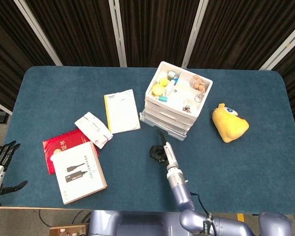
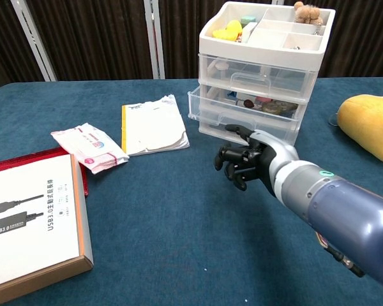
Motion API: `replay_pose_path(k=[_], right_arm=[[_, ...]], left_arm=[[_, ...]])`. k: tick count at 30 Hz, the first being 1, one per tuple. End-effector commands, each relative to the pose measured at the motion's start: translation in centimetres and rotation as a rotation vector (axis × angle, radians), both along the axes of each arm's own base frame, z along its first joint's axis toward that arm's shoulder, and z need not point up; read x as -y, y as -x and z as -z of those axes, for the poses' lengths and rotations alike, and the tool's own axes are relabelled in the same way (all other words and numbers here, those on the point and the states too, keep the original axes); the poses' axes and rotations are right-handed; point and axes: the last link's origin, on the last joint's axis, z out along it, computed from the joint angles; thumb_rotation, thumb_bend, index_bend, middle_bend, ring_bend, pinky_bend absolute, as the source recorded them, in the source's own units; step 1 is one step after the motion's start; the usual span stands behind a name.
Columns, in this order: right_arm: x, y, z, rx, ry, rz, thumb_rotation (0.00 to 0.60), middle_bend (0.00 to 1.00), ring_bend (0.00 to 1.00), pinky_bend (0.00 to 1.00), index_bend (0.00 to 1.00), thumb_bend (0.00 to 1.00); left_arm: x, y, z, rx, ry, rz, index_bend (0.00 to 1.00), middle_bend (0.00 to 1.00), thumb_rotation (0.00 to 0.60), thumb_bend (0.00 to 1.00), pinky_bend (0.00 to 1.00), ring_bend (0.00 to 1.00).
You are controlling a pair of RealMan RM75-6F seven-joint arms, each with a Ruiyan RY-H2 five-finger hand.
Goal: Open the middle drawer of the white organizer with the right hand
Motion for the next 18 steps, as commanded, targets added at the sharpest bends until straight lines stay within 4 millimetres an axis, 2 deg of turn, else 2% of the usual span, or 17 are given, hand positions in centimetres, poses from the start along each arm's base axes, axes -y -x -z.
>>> replay_pose_path(k=[1, 4, 8, 12, 14, 18], right_arm=[[-1.5, 0.2, -1.1, -0.044, 0.047, -0.055, 0.6, 0.71, 0.75, 0.84, 0.0, 0.79], [-2.5, 0.0, -2.7, -0.112, 0.124, -0.132, 0.6, 0.71, 0.75, 0.84, 0.01, 0.79], [-2.3, 0.2, -4.0, -0.188, 0.149, -0.157, 0.6, 0.71, 0.75, 0.84, 0.01, 0.78], [-1.2, 1.0, -4.9, -0.267, 0.116, -0.141, 0.6, 0.71, 0.75, 0.84, 0.01, 0.77], [0.0, 2.0, -5.8, -0.351, 0.101, -0.12, 0.6, 0.71, 0.75, 0.84, 0.01, 0.77], [1.1, 2.6, -6.7, -0.395, 0.084, -0.089, 0.6, 0.71, 0.75, 0.84, 0.02, 0.77]], left_arm=[[0.0, 0.0, 0.0, -0.002, -0.003, 0.002, 0.0, 0.0, 0.6, 0.02, 0.0, 0.0], [0.1, 0.0, 0.0, -0.002, -0.007, 0.003, 0.0, 0.0, 0.6, 0.02, 0.0, 0.0], [0.1, 0.0, 0.0, 0.001, -0.006, -0.003, 0.0, 0.0, 0.6, 0.02, 0.0, 0.0], [0.1, 0.0, 0.0, 0.001, -0.009, -0.004, 0.0, 0.0, 0.6, 0.02, 0.0, 0.0], [0.1, 0.0, 0.0, 0.0, -0.008, -0.004, 0.0, 0.0, 0.6, 0.02, 0.0, 0.0], [0.1, 0.0, 0.0, -0.001, -0.006, -0.006, 0.0, 0.0, 0.6, 0.02, 0.0, 0.0]])
